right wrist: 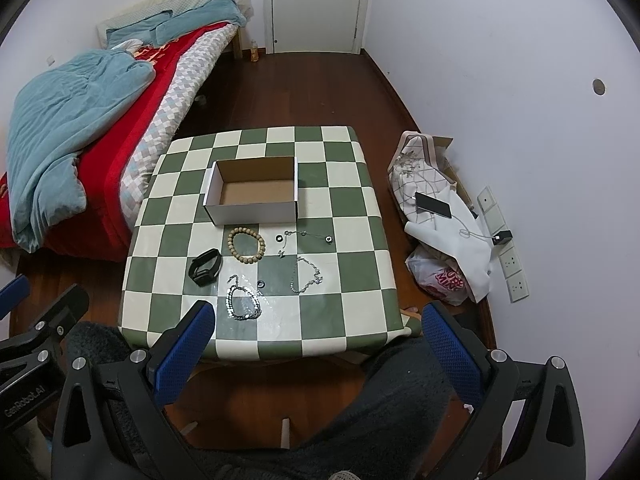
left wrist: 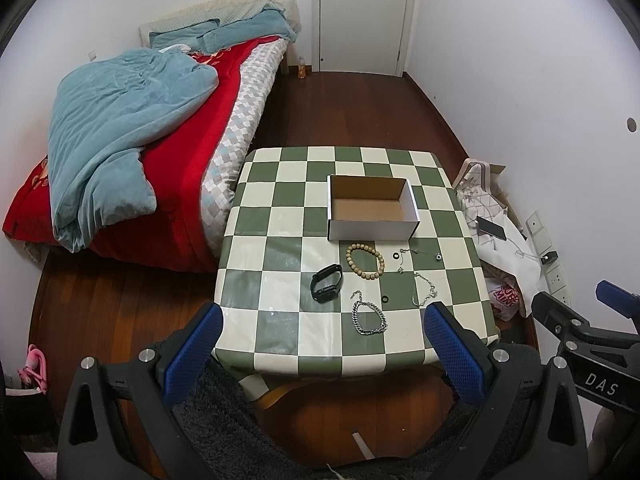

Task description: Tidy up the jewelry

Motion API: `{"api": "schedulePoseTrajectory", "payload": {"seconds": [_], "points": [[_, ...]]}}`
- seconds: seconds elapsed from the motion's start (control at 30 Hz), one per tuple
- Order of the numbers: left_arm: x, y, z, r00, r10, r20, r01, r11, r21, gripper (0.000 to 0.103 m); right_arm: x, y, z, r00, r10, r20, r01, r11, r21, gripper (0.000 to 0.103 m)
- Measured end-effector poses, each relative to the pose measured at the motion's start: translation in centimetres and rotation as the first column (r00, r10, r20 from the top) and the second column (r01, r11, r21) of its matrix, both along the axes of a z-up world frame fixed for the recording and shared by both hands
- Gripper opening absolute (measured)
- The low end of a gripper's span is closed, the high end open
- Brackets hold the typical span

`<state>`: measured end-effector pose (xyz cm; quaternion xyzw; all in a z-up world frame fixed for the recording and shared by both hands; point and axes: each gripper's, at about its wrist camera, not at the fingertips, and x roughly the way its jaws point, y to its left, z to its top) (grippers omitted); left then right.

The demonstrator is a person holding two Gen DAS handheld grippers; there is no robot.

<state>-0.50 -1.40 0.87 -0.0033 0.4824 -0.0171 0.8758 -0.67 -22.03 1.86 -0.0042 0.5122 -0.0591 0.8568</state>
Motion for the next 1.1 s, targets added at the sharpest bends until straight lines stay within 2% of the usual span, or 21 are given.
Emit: {"api": "schedulePoseTrajectory", "payload": {"seconds": [0.6, 0.73, 0.9, 1.1], "points": [[-0.1, 0.1, 0.1, 1.000, 0.000, 0.001, 0.000, 1.000, -0.001, 0.103, -0.1, 0.6, 0.0, 1.000, 0.001, 0.007, -0.001, 1.000, -0.004, 0.103], [1.2, 0.4, -0.1, 0.999, 0.042, 0.026, -0.043, 0.998, 0.034, 0.103, -0.4, 0.9, -0.5, 1.000, -0.012, 0.016, 0.012, 1.000, -0.005, 0.103], [4.7, 1.5, -2.0, 0.992, 0.120, 0.041, -0.123, 0.986, 0.114, 0.103, 1.4, -0.3, -2.4, 0.998, -0.055, 0.017, 0.055, 0.998, -0.006, 0.103], [8.7, 3.1, -7.9, 0.990, 0.141, -0.020, -0.133, 0.965, 0.225, 0.103, 5.6, -2.2, -7.4, 0.995, -0.087, -0.041, 0.087, 0.996, 0.012, 0.103]]}}
